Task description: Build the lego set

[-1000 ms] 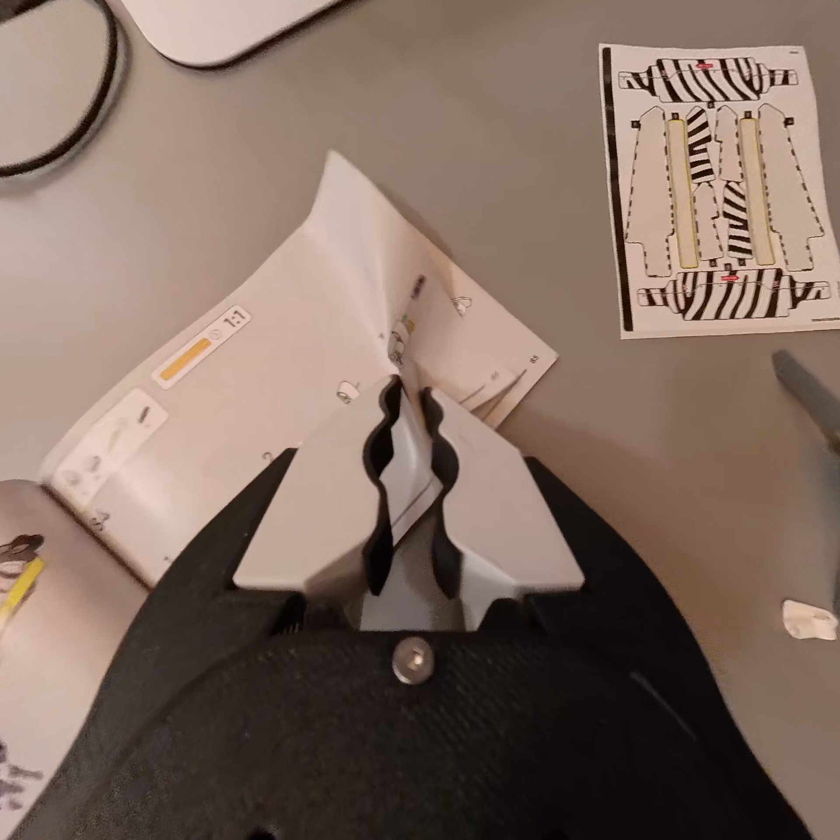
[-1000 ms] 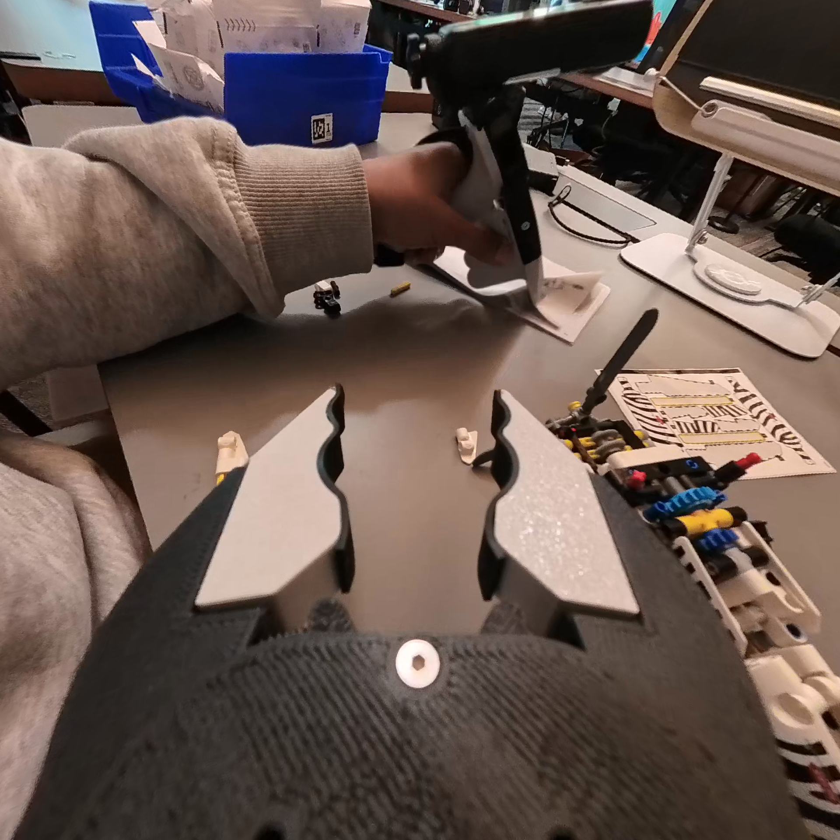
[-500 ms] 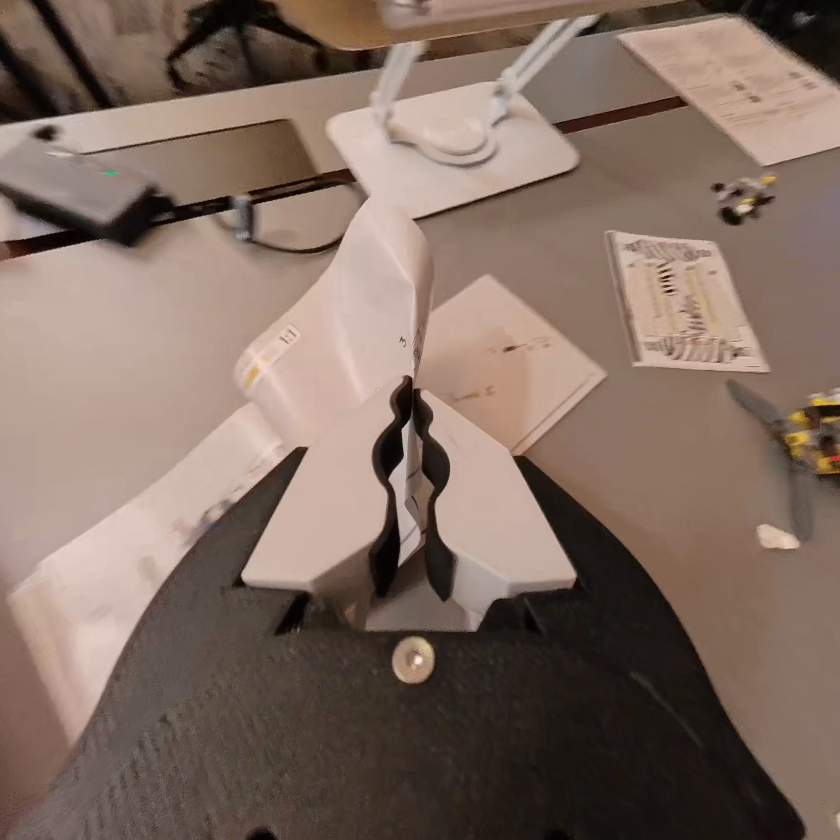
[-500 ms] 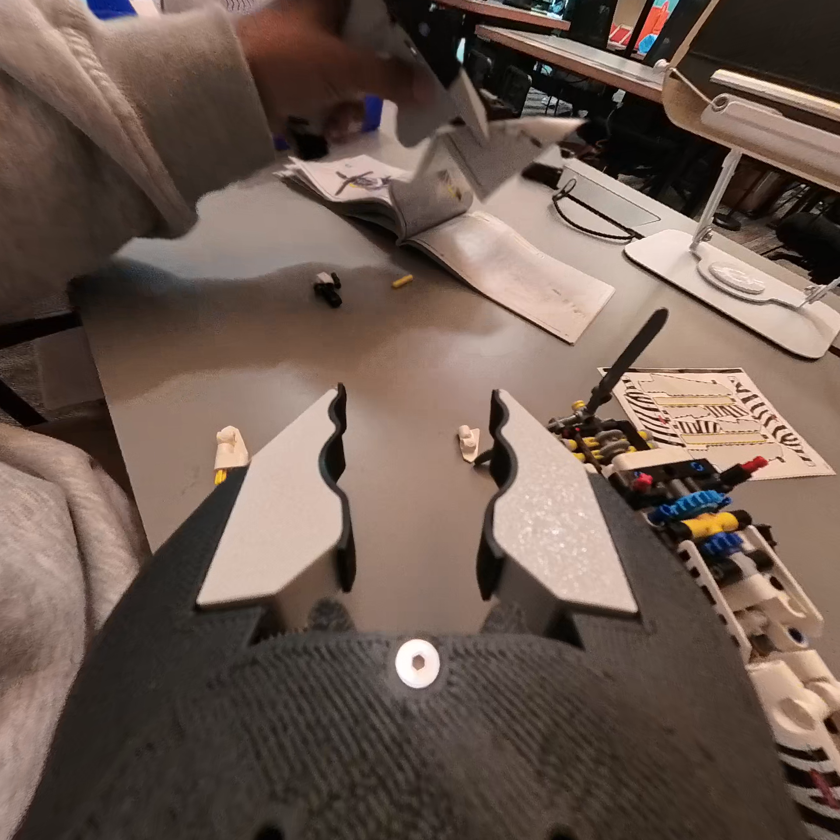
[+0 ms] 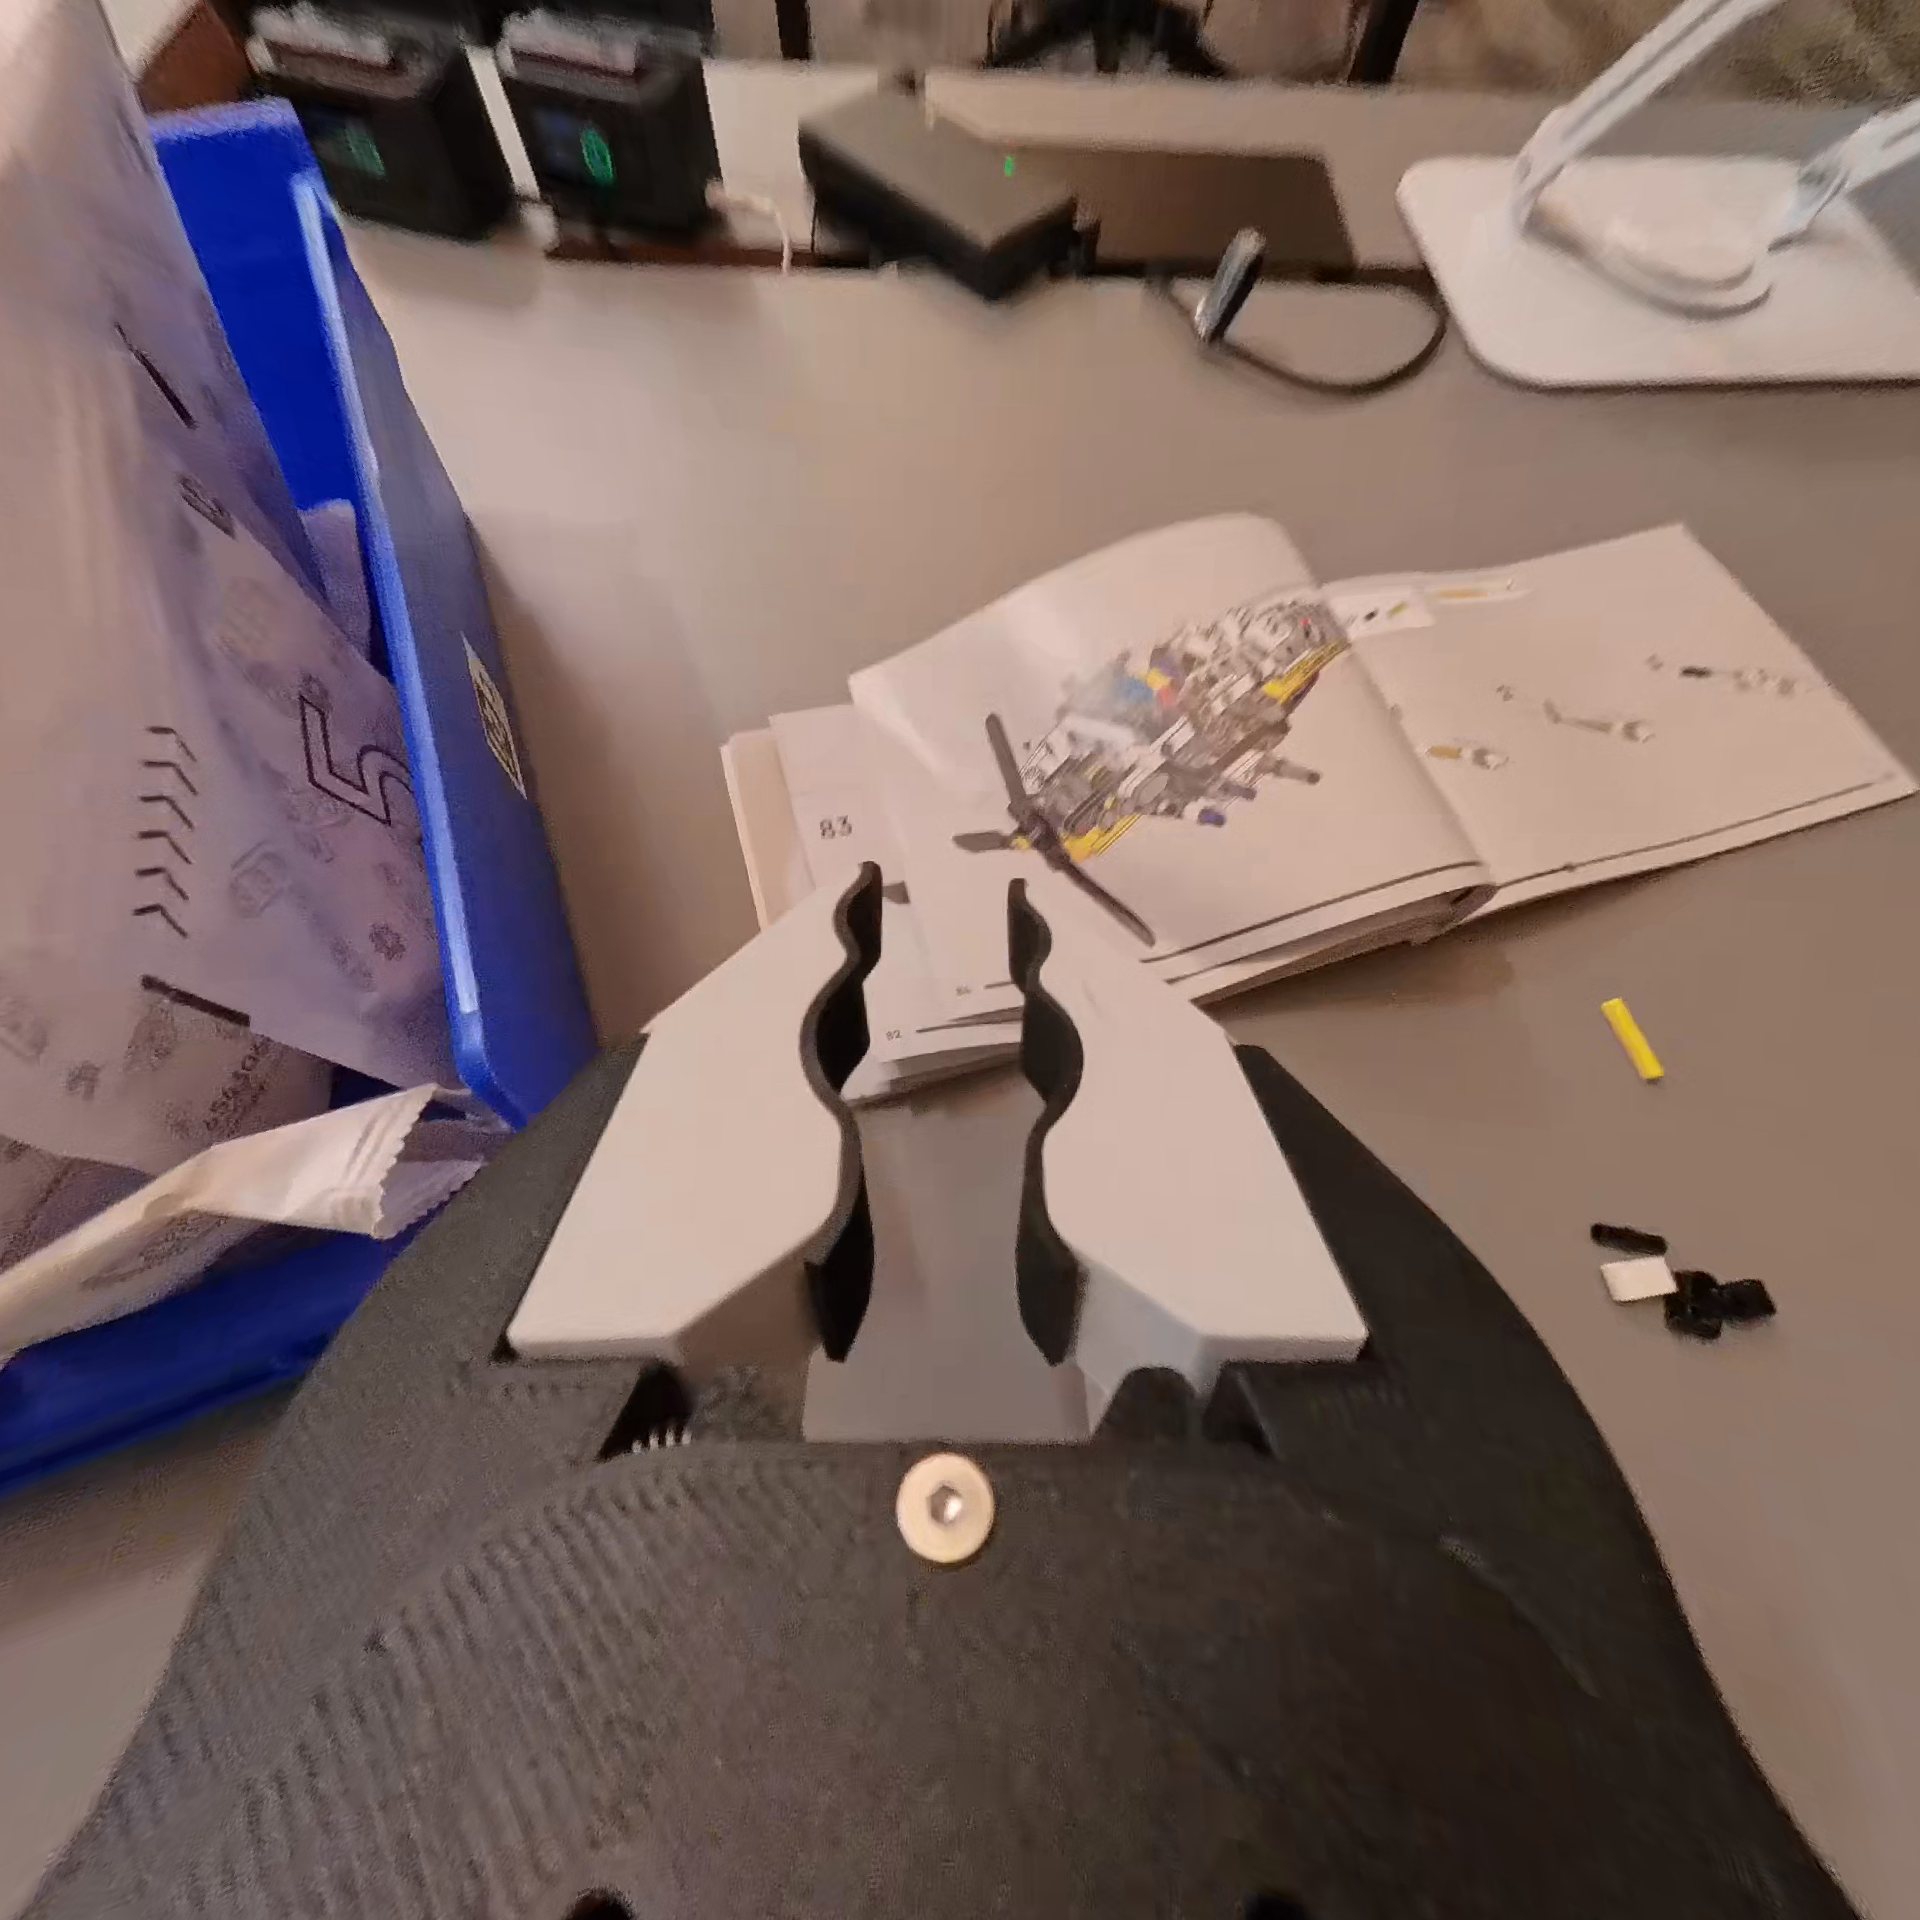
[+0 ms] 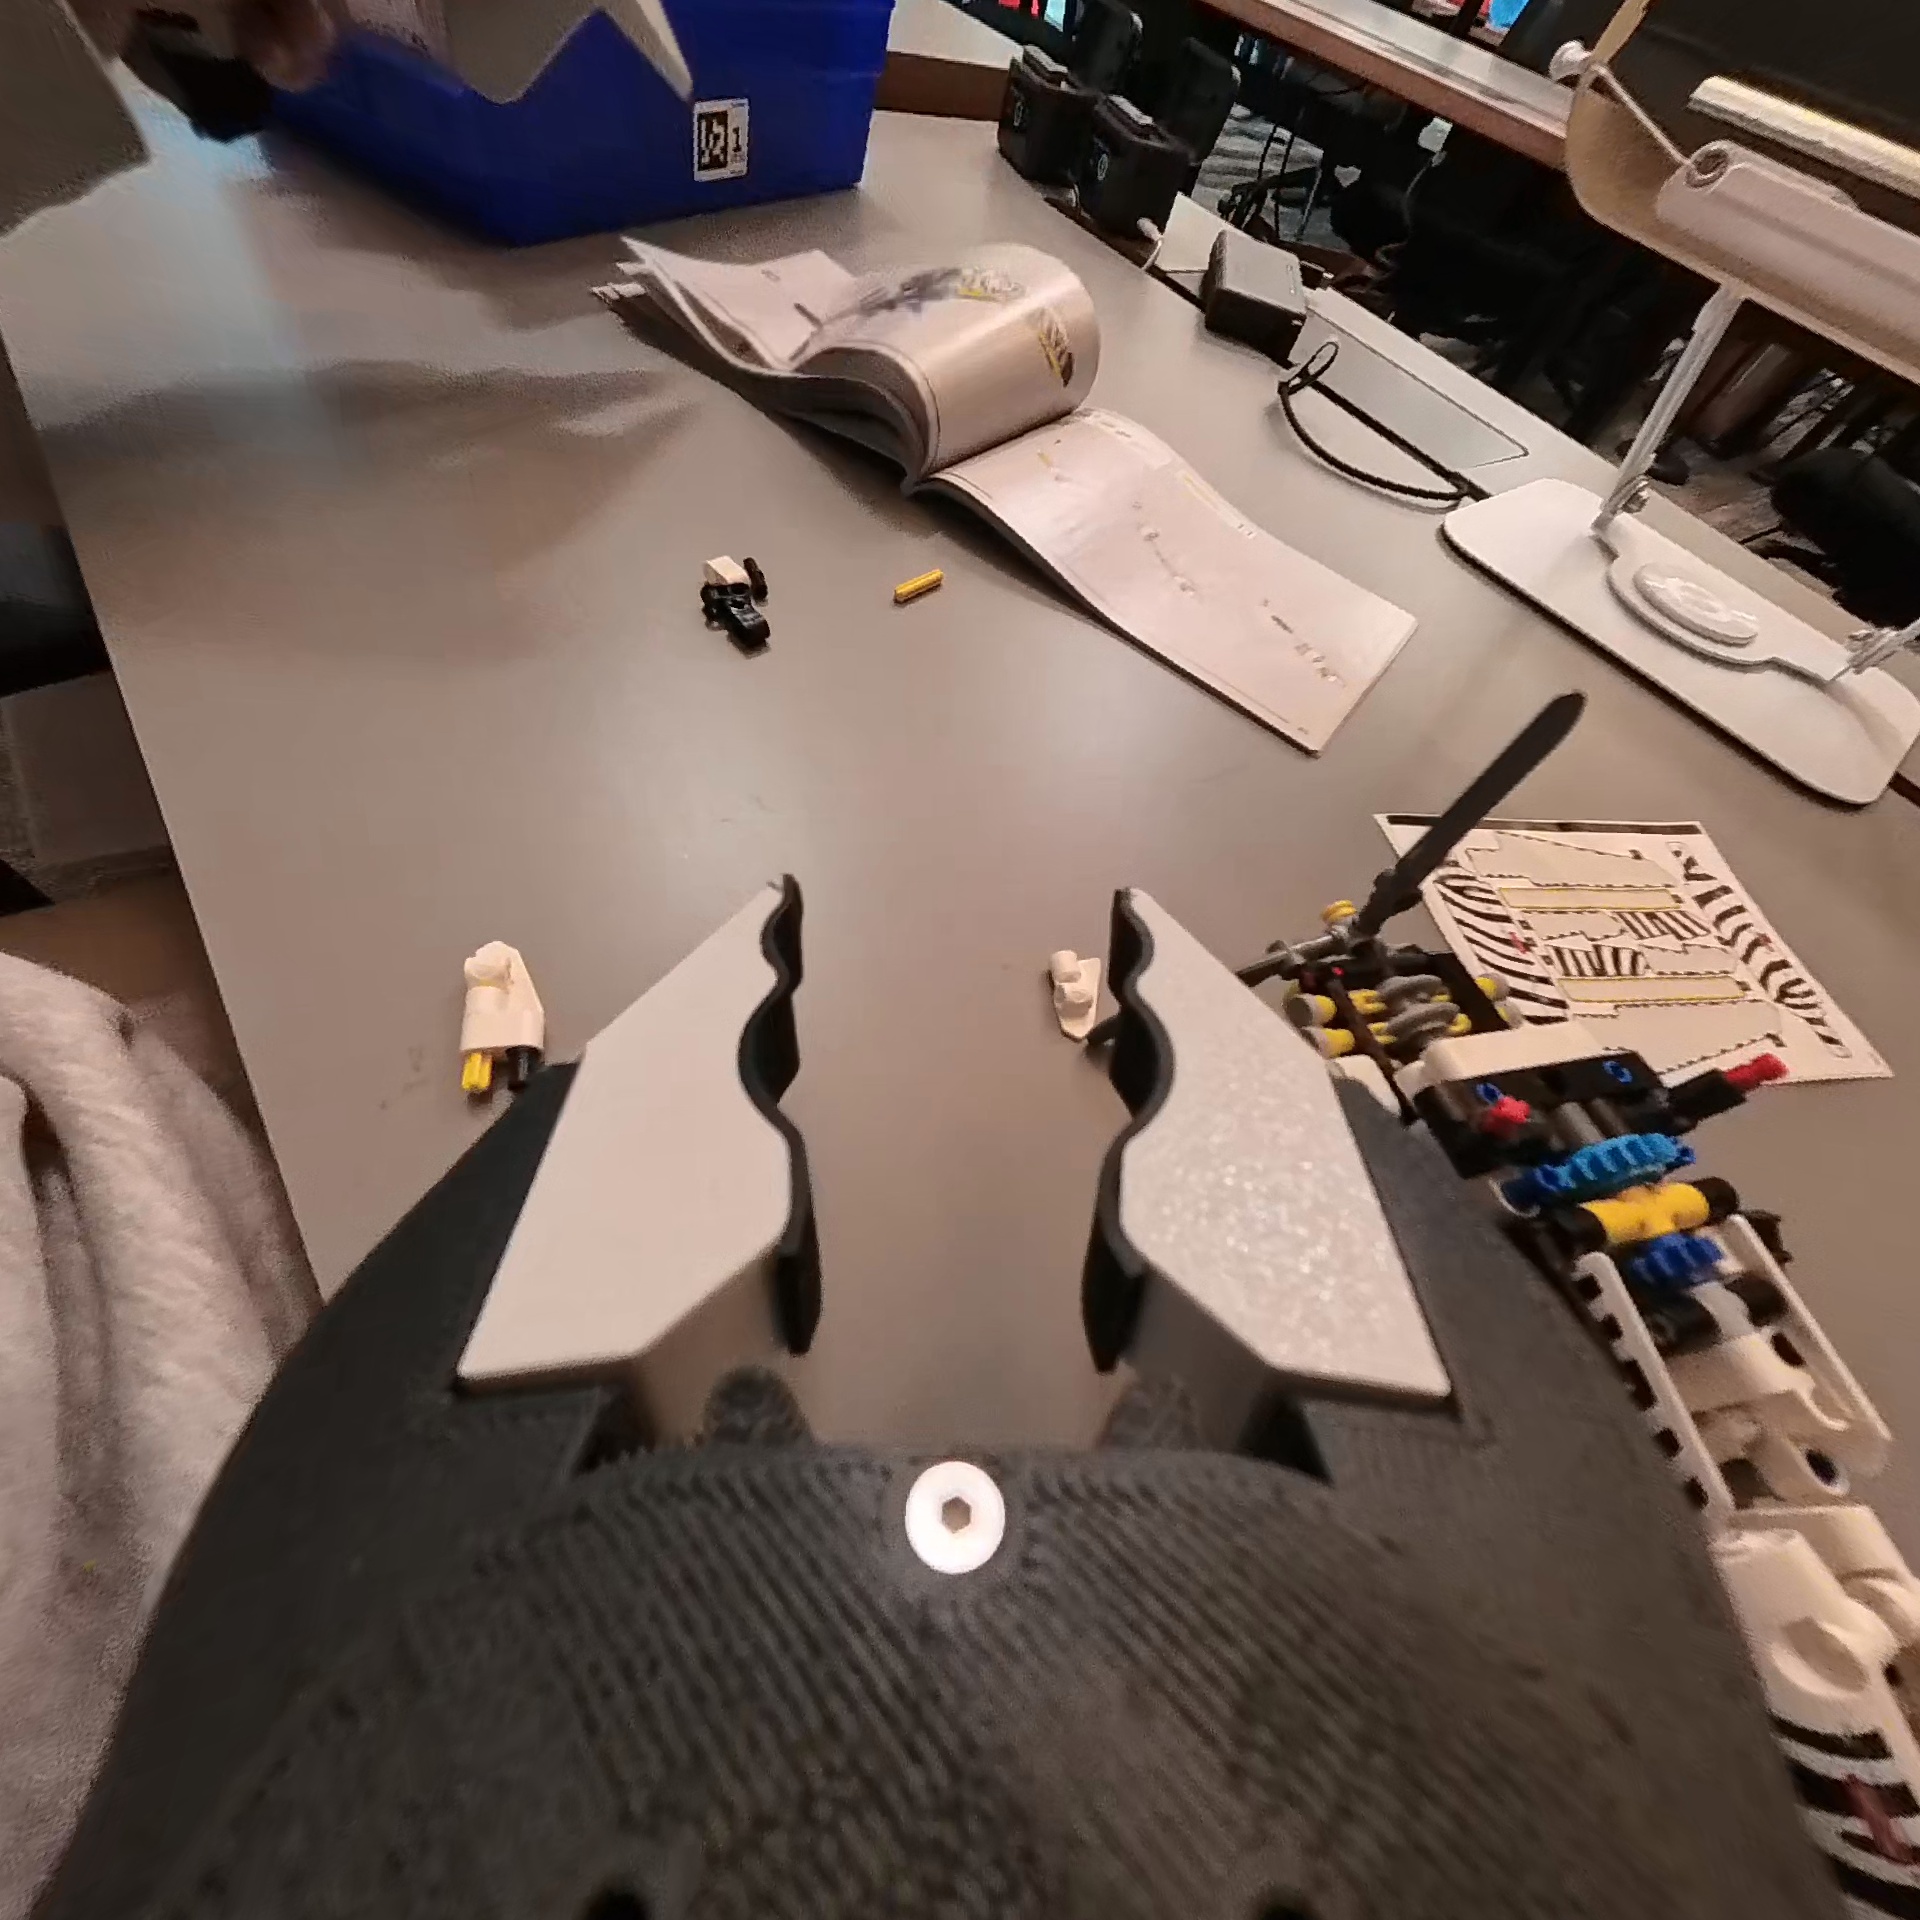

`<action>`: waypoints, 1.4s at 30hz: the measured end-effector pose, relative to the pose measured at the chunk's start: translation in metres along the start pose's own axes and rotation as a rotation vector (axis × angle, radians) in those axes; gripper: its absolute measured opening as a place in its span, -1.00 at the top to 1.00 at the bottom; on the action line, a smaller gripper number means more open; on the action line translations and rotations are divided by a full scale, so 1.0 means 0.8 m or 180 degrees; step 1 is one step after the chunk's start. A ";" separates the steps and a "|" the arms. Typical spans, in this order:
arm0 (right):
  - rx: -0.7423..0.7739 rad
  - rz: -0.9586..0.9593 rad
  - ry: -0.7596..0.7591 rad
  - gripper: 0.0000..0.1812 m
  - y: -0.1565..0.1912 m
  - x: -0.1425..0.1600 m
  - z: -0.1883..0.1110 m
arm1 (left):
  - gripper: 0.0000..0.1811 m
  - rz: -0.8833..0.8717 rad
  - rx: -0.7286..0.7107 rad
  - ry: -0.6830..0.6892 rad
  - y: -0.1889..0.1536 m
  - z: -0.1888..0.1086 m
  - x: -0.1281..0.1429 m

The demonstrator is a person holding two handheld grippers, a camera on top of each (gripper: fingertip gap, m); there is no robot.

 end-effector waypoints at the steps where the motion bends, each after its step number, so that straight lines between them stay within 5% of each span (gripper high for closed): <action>1: 0.0012 -0.0018 0.0003 0.36 0.000 0.000 0.000 | 0.74 0.0028 -0.0005 -0.0120 -0.005 -0.004 -0.004; 5: 0.0127 -0.0130 0.0027 0.38 -0.002 0.001 0.001 | 0.71 0.0225 0.0361 -0.0342 -0.051 0.001 -0.013; 12: 0.0318 -0.0497 0.0059 0.58 0.004 0.001 0.002 | 0.63 0.0696 0.0807 0.0353 -0.118 0.069 0.027; 18: 0.0390 -0.0631 0.0004 0.64 0.004 -0.001 0.002 | 0.60 0.0728 0.0560 0.0705 -0.097 0.083 0.058; 30: 0.0343 -0.0698 0.0243 0.72 0.005 0.006 0.019 | 0.72 0.0497 0.0777 0.0520 -0.081 0.076 0.064; 33: 0.0345 -0.0633 0.0196 0.72 0.002 0.003 0.019 | 1.00 0.0626 0.0681 0.0202 -0.080 0.066 0.050; 37: 0.0447 -0.0572 0.0020 0.72 -0.005 -0.005 0.016 | 1.00 0.0494 0.0658 -0.1134 -0.086 0.001 -0.015; 42: 0.1003 -0.0598 -0.0851 1.00 -0.027 -0.042 0.002 | 1.00 0.0296 0.0976 -0.1500 -0.136 -0.025 -0.013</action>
Point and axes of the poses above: each gripper's, where its closed fingertips meet, z out along the fingers, x out of its underside, y = z × x across the jaws, the point moved 3 cm from there along -z, back along the fingers, and after that the axes turned 3 degrees about -z, right-handed, at the moved point
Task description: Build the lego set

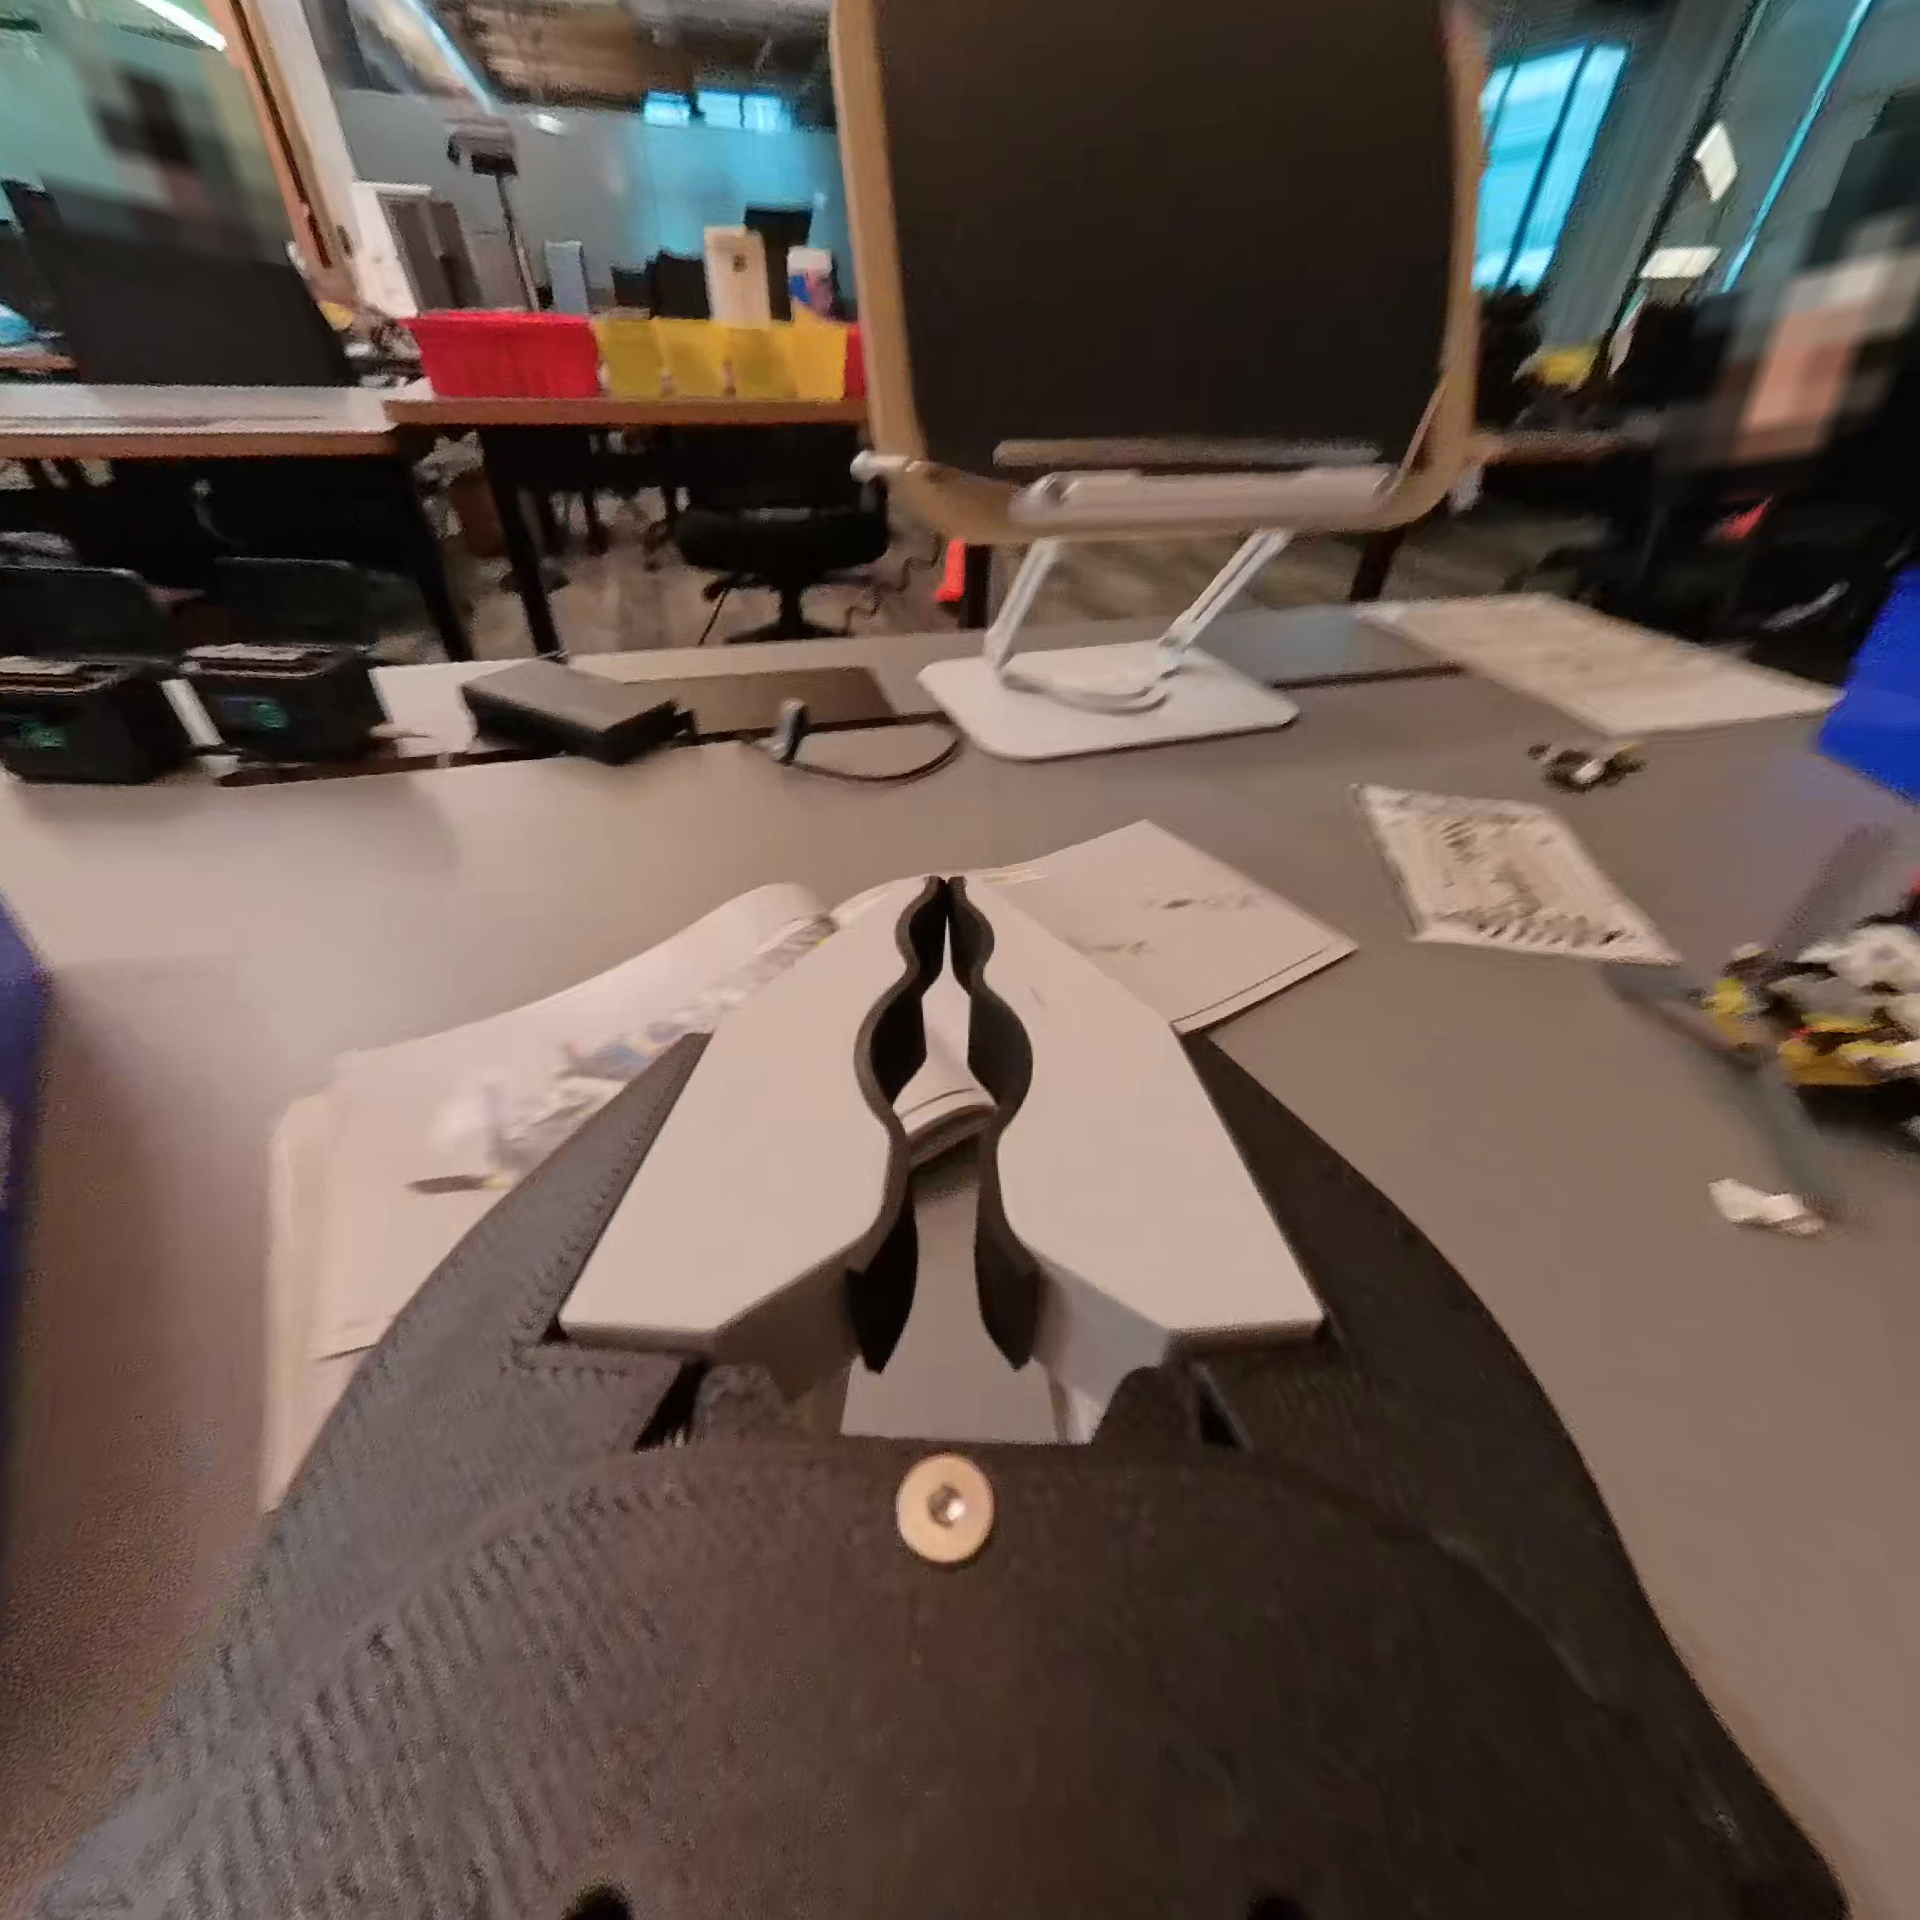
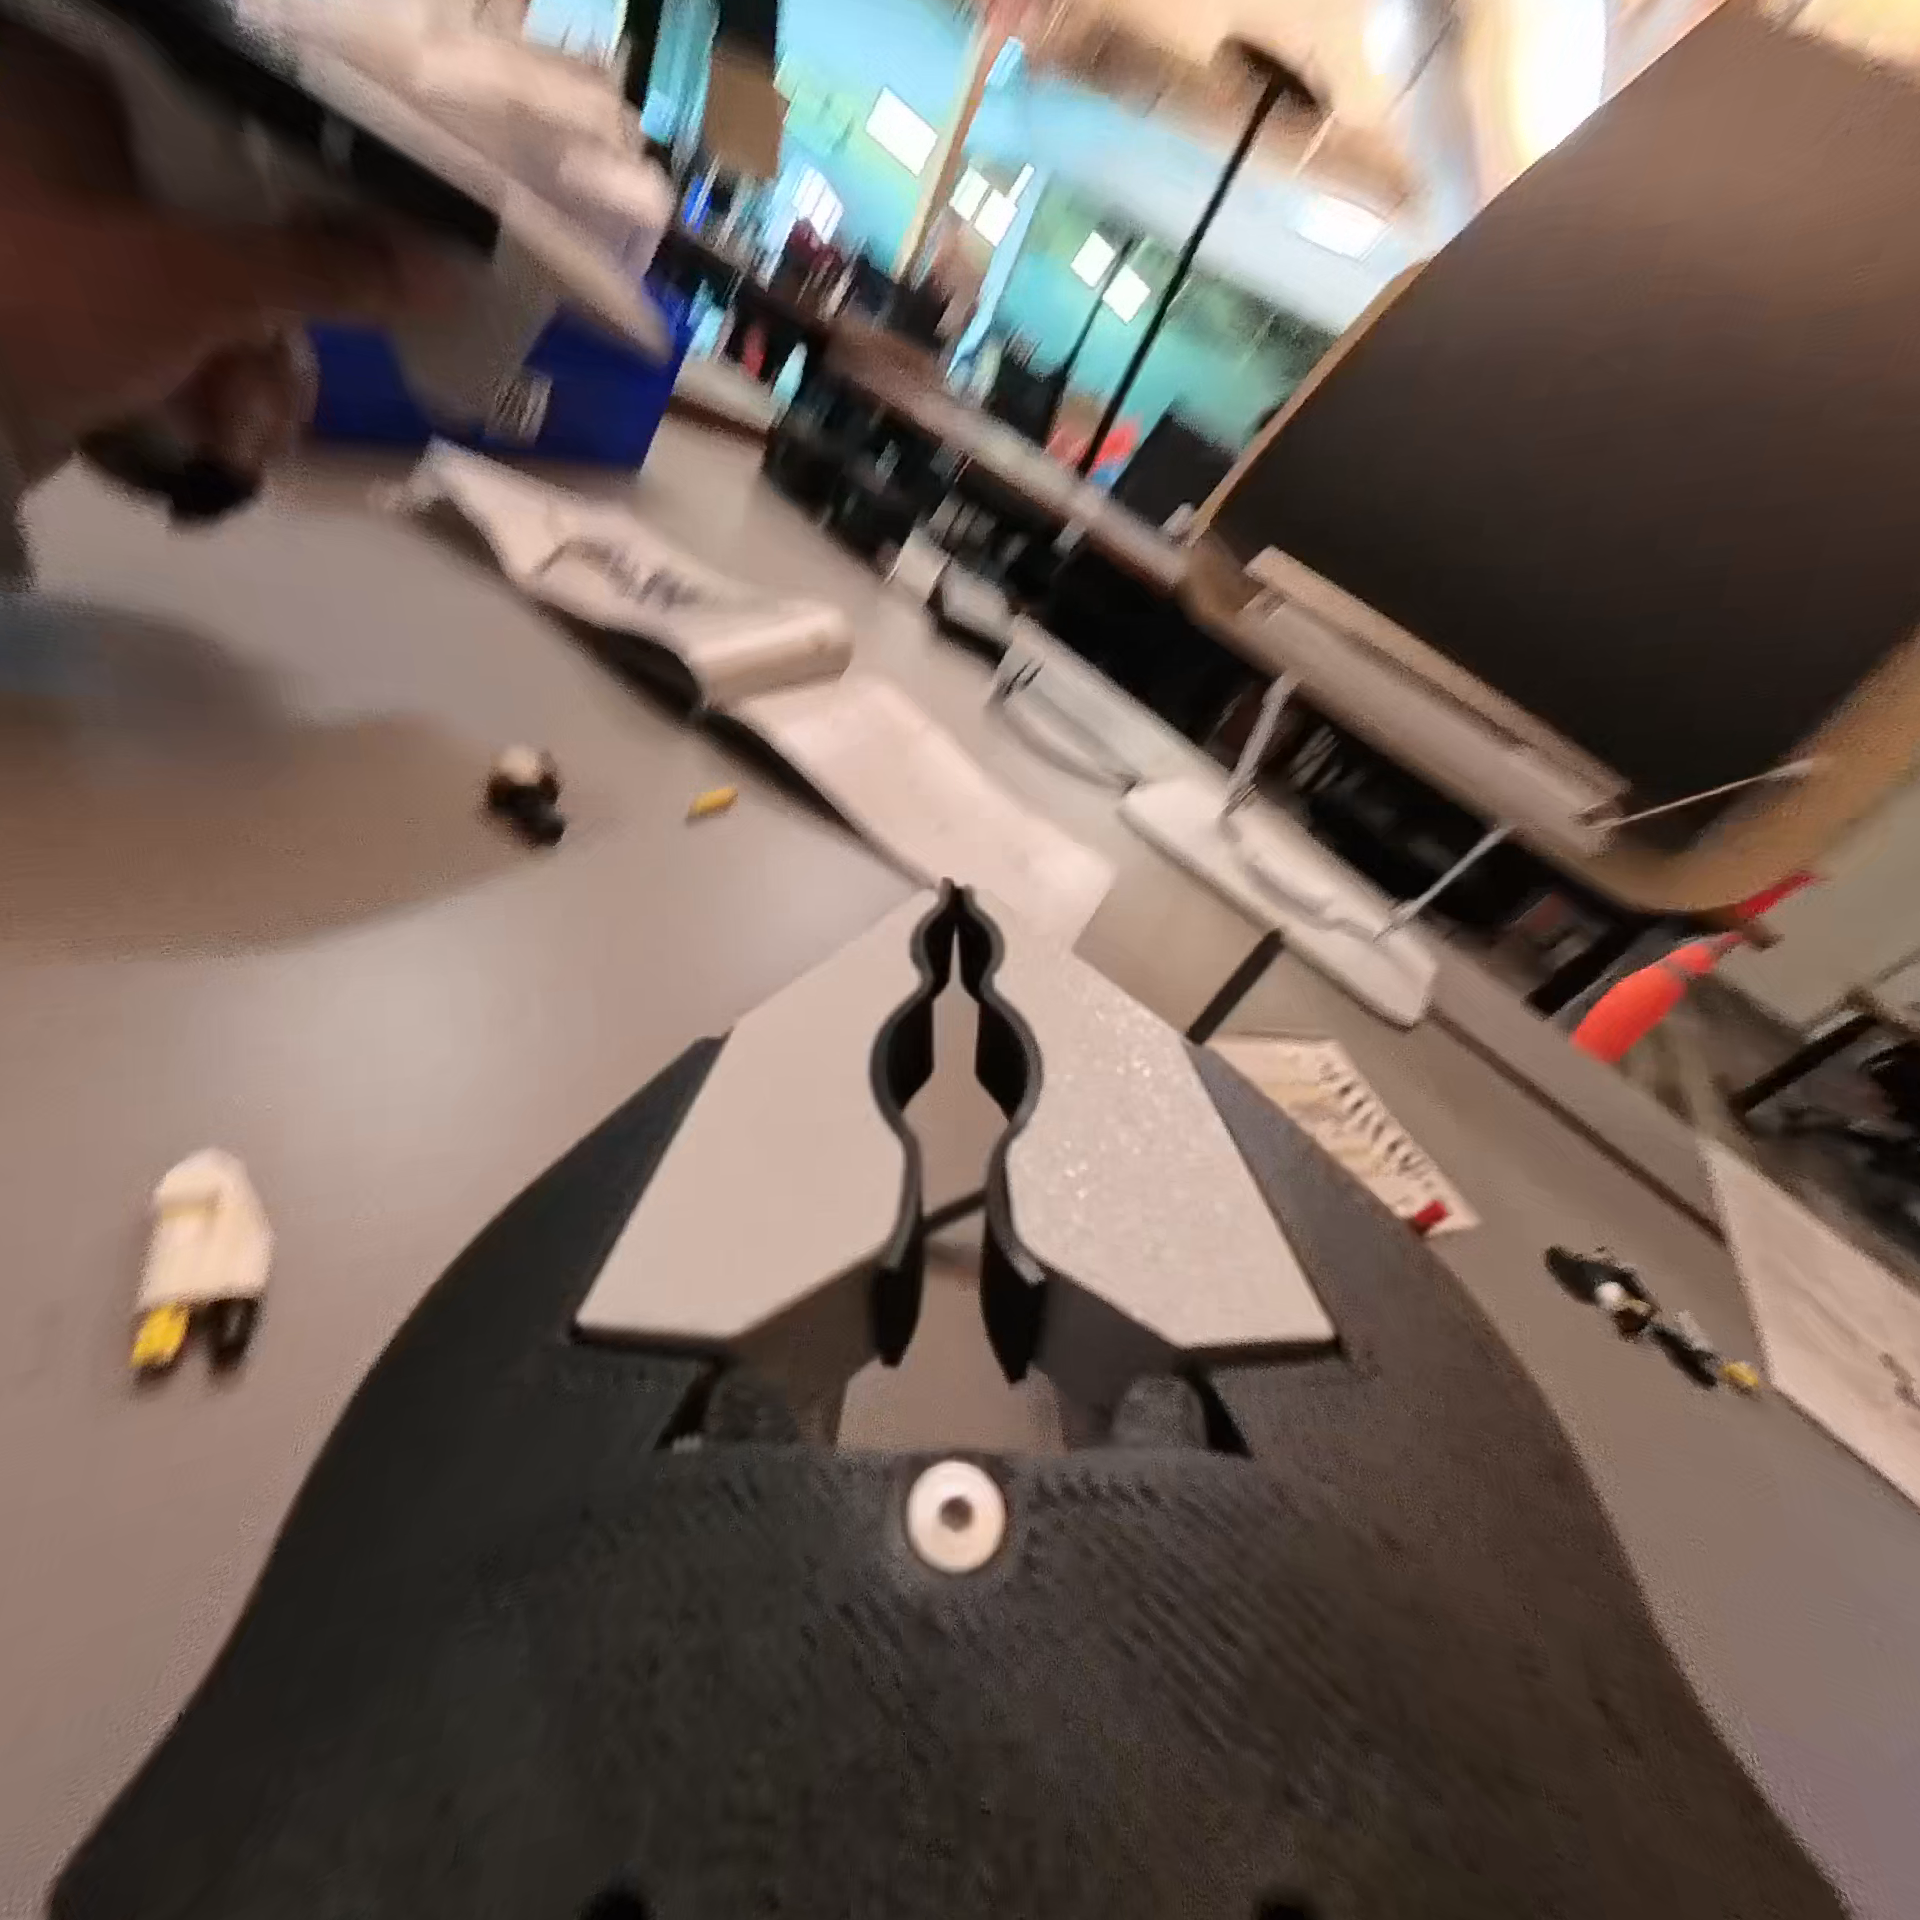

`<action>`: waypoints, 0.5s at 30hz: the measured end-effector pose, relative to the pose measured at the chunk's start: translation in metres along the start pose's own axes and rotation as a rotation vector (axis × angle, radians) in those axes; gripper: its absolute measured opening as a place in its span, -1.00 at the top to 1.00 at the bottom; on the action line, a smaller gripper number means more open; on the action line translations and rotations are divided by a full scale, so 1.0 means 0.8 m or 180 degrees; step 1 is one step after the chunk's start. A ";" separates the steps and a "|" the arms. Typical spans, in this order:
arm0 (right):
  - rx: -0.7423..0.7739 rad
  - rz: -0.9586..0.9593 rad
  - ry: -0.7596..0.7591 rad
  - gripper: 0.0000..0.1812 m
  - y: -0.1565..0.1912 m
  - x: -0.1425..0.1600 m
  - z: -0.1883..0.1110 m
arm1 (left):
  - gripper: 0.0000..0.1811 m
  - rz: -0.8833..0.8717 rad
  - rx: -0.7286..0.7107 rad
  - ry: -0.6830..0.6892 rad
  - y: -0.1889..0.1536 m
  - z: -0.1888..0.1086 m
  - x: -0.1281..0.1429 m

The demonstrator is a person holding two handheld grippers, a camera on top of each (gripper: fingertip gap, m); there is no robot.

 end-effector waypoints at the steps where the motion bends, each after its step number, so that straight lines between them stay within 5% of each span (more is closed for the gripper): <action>1: 0.0153 0.0022 -0.0249 1.00 -0.005 -0.010 -0.002 | 1.00 -0.0072 0.0110 -0.0124 -0.016 -0.002 -0.001; 8: -0.0138 0.0543 -0.0155 1.00 0.007 -0.016 0.001 | 1.00 -0.0122 0.1152 -0.0269 -0.118 -0.002 0.008; 15: 0.0081 0.1162 -0.0050 1.00 -0.033 0.004 -0.004 | 1.00 -0.0121 0.1418 -0.0458 -0.121 -0.009 0.010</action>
Point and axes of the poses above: each gripper's, where its closed fingertips meet, z out along the fingers, x out of its underside, y = z × x across the jaws, the point moved 3 cm from there along -z, back along the fingers, and after that the axes turned 3 degrees about -z, right-handed, at the moved point
